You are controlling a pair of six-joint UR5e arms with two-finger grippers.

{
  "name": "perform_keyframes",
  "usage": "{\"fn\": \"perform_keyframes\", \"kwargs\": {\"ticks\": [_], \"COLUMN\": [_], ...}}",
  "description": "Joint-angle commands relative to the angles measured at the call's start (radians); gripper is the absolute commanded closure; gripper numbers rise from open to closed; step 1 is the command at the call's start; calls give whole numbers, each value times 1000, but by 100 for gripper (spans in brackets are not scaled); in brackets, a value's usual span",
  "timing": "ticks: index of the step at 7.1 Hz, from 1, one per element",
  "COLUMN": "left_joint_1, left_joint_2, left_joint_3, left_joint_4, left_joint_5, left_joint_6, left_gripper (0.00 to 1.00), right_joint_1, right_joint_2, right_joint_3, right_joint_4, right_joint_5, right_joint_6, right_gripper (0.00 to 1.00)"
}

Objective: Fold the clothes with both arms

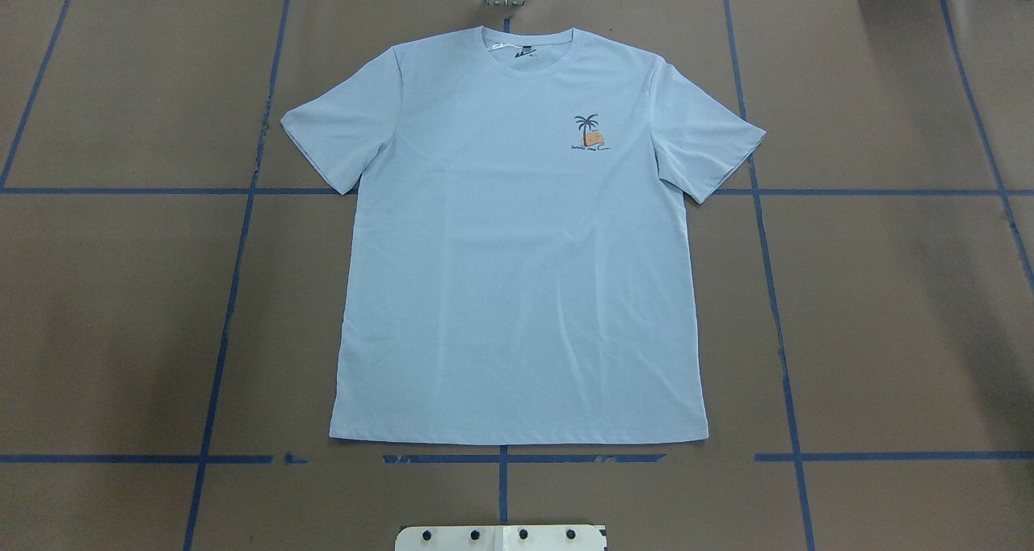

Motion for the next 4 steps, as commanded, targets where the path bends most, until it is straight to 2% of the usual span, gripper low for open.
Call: {"fn": "perform_keyframes", "kwargs": {"ticks": [1,3,4], "left_joint_1": [3,6,6], "left_joint_2": [0,4,5], "left_joint_3": [4,-13,-18], "left_joint_4": [-26,-32,-33], "left_joint_5": [-8,-52,-68], "left_joint_6": [0,-1,-3], "left_gripper": [0,0,0], "right_joint_1": [-8,-95,-144], "right_joint_2": [2,12,63], "right_joint_3": [-6,-47,-82], "right_joint_4": [60,219,253], "right_joint_5": [1,-1,-1], "right_joint_6": [10,26,145], "right_gripper": [0,0,0]}}
